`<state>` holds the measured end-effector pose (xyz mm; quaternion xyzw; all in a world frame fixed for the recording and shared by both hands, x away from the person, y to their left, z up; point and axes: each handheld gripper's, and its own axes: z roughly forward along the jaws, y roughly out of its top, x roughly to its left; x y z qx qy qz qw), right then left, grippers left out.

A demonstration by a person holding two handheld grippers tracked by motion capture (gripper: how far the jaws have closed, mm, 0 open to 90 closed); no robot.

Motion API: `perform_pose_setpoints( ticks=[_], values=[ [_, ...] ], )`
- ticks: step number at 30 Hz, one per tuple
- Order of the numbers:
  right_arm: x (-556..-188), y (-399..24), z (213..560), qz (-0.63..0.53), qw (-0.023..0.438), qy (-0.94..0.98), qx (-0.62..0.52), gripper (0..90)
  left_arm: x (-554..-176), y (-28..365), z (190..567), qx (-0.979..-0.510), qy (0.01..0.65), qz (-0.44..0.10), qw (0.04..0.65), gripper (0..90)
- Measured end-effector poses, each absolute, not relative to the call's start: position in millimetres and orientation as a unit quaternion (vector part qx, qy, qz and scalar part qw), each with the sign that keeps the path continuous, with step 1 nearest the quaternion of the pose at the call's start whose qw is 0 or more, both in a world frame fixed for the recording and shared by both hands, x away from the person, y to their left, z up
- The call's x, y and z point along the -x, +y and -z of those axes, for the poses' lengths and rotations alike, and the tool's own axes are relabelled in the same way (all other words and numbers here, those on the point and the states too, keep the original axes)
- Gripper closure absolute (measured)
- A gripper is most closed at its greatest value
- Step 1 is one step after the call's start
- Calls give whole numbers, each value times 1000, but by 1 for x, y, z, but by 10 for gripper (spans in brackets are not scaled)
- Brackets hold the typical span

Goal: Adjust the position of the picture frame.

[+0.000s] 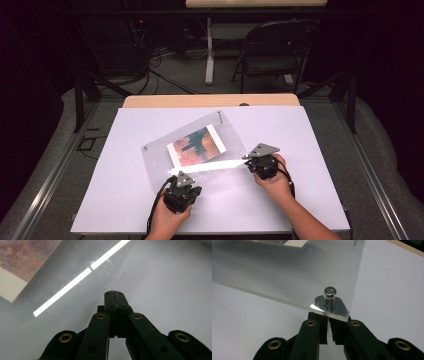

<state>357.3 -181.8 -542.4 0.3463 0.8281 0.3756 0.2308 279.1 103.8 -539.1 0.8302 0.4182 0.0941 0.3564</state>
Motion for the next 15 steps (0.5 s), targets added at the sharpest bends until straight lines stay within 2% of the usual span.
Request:
perform_pose_setpoints(
  ticks=[11,15],
  values=[
    [-322,-185,544,-365,227,837,-340,859,-304,116,546,-808,455,-87,364,900],
    [-298,-170,543,-374,210,843,-325,859,-315,130,546,-796,473,-88,366,900]
  ],
)
